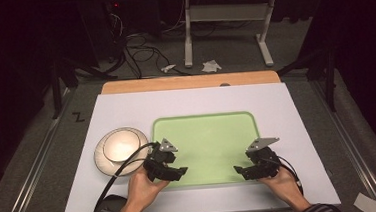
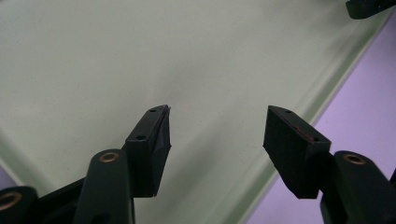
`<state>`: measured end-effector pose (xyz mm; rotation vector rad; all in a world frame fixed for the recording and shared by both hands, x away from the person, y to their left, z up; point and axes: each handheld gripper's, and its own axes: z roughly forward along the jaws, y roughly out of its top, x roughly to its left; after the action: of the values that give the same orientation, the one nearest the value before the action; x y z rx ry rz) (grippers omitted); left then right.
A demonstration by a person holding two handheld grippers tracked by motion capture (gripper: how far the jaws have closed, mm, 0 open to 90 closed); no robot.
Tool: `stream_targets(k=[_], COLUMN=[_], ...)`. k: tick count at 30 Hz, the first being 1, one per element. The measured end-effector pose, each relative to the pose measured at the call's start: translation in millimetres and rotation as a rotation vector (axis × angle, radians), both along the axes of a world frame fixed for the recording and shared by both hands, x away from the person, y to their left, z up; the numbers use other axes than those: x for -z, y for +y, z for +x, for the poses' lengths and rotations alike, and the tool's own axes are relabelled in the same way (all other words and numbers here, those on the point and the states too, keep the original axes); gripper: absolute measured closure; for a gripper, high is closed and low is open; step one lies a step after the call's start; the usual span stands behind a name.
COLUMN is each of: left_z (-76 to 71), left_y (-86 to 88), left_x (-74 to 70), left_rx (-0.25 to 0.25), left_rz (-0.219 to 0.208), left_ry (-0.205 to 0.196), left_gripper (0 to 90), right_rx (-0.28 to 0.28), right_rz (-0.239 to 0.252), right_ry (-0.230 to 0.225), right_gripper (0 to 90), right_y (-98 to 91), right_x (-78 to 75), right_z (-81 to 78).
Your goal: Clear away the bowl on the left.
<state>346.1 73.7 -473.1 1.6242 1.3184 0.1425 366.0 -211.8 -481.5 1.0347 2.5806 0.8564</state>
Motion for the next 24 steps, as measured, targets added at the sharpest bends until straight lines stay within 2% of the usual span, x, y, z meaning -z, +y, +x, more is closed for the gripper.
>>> stream_targets(k=[13, 18, 24], left_z=[-0.2, 1.3, 3.6], left_y=[0.8, 4.0, 11.8], left_x=[-1.0, -3.6, -7.7], left_rx=[-0.01, -0.027, -0.066], left_rz=[0.002, -0.017, -0.061], left_ry=[-0.019, -0.027, -0.032], left_gripper=[41.7, 42.0, 41.8], right_rx=[0.008, 0.007, 0.011], right_rz=[-0.002, -0.005, -0.008], right_ry=[0.006, 0.008, 0.011], right_gripper=[29.7, 29.6, 29.6], right_y=[0.2, -0.3, -0.4], right_x=[0.9, 1.2, 1.2], right_z=[0.1, 1.0, 0.7])
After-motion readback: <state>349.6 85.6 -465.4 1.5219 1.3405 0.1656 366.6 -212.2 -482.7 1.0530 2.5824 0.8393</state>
